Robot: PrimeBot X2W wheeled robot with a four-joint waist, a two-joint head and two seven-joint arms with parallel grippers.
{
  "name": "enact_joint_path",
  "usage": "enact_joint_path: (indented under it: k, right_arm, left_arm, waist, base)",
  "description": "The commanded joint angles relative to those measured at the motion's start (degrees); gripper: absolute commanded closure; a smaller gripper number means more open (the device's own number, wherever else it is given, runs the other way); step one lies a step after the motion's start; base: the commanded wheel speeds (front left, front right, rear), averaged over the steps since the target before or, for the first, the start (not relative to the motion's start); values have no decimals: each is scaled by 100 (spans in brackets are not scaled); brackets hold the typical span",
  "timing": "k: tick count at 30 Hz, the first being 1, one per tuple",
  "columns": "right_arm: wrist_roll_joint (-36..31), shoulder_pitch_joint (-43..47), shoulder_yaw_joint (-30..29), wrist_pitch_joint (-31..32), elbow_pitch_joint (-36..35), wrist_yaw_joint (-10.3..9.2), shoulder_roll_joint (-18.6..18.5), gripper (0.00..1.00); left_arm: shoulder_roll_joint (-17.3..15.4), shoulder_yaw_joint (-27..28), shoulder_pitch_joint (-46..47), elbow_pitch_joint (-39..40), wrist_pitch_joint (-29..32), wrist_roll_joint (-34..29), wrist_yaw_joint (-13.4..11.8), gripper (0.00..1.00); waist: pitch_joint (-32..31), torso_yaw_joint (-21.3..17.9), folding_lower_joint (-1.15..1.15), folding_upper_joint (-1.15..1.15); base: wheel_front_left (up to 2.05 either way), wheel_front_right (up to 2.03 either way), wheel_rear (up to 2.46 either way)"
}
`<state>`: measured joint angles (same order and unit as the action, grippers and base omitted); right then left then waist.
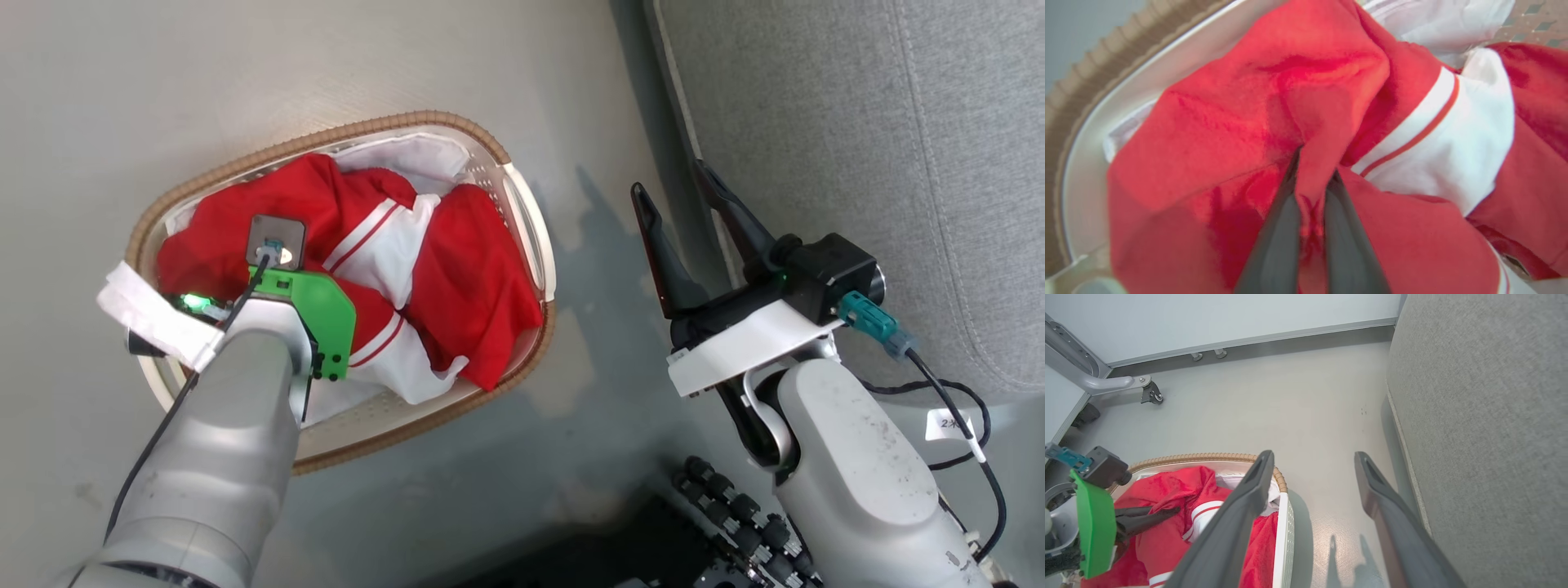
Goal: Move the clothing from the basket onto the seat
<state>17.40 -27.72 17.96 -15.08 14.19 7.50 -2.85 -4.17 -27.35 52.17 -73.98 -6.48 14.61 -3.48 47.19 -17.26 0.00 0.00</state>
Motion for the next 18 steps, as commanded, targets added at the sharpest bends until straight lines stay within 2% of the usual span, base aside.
enact_joint_path:
  k: [1,12,18]
  right_arm:
    - [-41,19,-20,-12,37,-2,-18,0]
    - [-290,378,-140,-12,316,-2,-20,0]
    - [-370,638,-155,-12,509,-2,-22,0]
  left_arm:
    - [13,-4,-112,4,-93,58,44,100]
    - [115,-248,-723,93,-723,174,378,100]
    - [121,-458,-1217,534,-860,403,483,100]
  waist:
    - [-191,52,0,0]
    - [-1212,506,0,0]
    - [-1870,747,0,0]
  base:
    - [0,0,0]
    - [0,0,0]
    - [0,0,0]
